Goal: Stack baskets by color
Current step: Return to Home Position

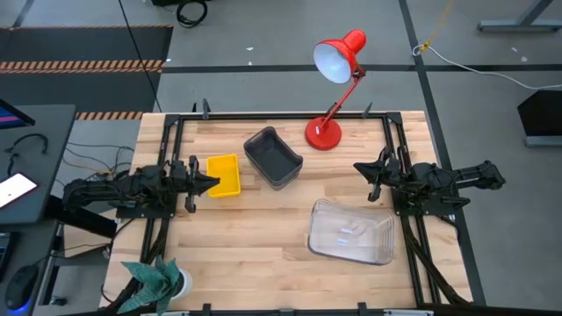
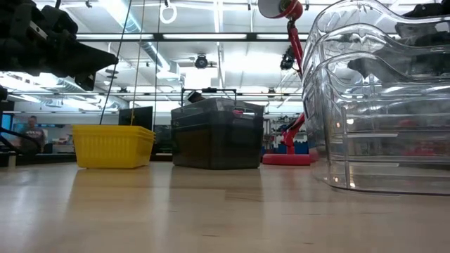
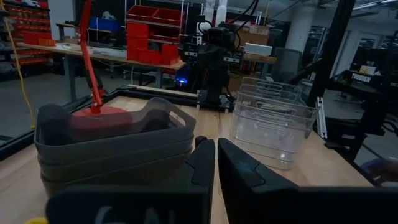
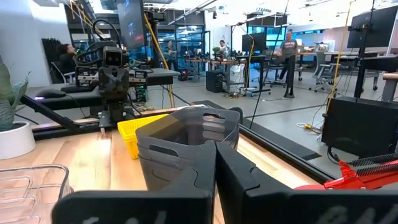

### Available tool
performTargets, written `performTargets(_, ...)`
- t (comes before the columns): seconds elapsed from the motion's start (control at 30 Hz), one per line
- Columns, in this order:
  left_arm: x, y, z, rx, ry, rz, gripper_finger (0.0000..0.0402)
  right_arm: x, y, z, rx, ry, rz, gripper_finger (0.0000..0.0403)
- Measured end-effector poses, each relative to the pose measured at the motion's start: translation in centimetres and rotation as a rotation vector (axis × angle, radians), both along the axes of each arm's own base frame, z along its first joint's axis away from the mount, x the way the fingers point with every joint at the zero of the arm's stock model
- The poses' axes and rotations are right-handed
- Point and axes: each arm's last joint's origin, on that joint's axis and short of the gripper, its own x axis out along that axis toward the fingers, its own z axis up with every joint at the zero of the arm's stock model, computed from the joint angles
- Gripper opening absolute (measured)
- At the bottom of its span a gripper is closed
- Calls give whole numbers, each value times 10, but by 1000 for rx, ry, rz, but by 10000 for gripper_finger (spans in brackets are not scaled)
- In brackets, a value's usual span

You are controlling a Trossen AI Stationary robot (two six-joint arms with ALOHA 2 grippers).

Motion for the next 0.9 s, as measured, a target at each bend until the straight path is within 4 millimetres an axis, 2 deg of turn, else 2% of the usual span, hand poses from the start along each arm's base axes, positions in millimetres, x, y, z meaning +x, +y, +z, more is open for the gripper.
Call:
performTargets(0.33, 0, 0, 0, 0, 0, 0, 17, 0, 0, 0, 0, 0, 0, 14)
performTargets(0.67, 0, 0, 0, 0, -1, 0, 29, 0, 0, 0, 0, 0, 0, 14)
performTargets(0.9, 0, 0, 0, 0, -1, 0, 18, 0, 0, 0, 0, 0, 0, 14)
